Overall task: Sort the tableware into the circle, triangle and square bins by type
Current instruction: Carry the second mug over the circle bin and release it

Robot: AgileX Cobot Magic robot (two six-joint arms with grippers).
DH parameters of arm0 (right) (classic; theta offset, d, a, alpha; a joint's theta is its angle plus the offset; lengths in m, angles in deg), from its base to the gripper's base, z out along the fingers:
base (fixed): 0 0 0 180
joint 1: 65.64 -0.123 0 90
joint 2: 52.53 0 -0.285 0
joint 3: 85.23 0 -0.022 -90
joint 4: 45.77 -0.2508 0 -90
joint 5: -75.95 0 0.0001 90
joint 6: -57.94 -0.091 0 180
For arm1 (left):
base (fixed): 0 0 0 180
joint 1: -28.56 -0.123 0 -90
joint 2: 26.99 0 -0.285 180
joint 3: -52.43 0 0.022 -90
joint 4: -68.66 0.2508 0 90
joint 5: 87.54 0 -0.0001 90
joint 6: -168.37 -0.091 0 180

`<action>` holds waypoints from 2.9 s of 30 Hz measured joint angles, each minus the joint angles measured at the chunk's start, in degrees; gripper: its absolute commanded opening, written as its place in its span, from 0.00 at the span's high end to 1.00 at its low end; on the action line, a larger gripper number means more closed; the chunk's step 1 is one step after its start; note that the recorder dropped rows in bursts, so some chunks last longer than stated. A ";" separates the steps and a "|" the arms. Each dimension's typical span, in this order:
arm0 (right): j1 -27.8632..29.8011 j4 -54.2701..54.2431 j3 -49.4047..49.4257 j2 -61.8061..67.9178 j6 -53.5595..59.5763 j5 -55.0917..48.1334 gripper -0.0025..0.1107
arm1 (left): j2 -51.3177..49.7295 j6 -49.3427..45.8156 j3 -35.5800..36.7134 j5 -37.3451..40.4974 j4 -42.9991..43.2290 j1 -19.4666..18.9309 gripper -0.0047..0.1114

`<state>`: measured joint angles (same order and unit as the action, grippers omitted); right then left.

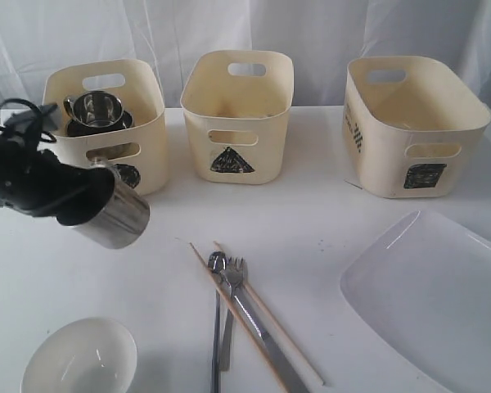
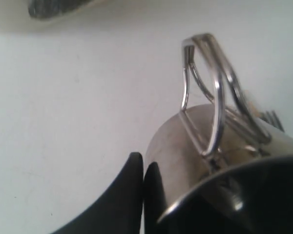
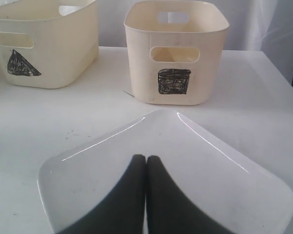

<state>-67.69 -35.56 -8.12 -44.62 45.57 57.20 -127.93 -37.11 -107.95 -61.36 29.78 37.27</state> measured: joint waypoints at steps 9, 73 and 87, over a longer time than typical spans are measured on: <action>0.00 0.00 0.00 0.00 0.00 0.00 0.98 | 18.35 -0.12 -1.84 -7.33 4.03 0.00 0.96; 0.00 0.00 0.00 0.00 -1.40 0.00 0.98 | -15.89 26.43 -42.19 -1.83 31.02 0.01 0.41; 0.00 0.00 0.00 0.00 -1.40 0.00 0.98 | -2.76 16.56 -28.38 38.37 28.73 0.01 0.41</action>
<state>-67.69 -35.56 -8.12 -44.62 44.16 57.20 -130.69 -20.56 -136.33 -22.99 58.52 37.28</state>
